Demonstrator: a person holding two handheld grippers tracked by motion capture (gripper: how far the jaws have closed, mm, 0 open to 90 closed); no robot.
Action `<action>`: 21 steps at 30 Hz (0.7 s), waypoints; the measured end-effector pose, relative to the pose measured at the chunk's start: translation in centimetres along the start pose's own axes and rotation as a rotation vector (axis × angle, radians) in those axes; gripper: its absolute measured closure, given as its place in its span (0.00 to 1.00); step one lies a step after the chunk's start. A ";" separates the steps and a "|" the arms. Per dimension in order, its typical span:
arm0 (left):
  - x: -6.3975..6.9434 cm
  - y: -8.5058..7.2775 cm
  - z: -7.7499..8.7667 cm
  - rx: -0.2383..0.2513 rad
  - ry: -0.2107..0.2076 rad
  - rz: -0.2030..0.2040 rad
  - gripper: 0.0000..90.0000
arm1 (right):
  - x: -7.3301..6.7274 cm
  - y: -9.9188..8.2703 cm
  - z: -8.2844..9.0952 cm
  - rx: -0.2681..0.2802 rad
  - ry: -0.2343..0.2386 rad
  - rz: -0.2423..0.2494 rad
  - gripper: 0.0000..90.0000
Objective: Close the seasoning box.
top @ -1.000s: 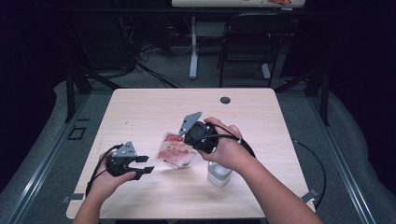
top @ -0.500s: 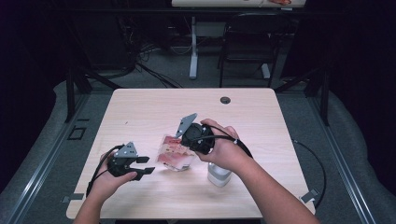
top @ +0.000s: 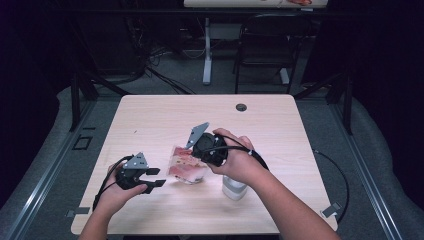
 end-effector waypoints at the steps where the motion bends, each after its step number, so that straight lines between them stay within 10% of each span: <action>1: 0.0 0.0 0.0 0.000 0.001 0.000 0.56 | 0.0 0.0 0.0 0.002 0.000 0.005 0.99; 21: -0.3 -0.3 0.1 0.006 0.014 0.010 0.55 | -0.2 1.2 -1.0 0.060 0.063 -0.041 0.90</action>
Point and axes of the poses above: each handheld gripper's, and its own axes: z roughly backward along the jaws, y roughly out of its top, x roughly to its right, the point moved 1 cm from there along -z, roughly forward along the jaws, and after that the axes turned 9 degrees about x, right-handed, at the moved point
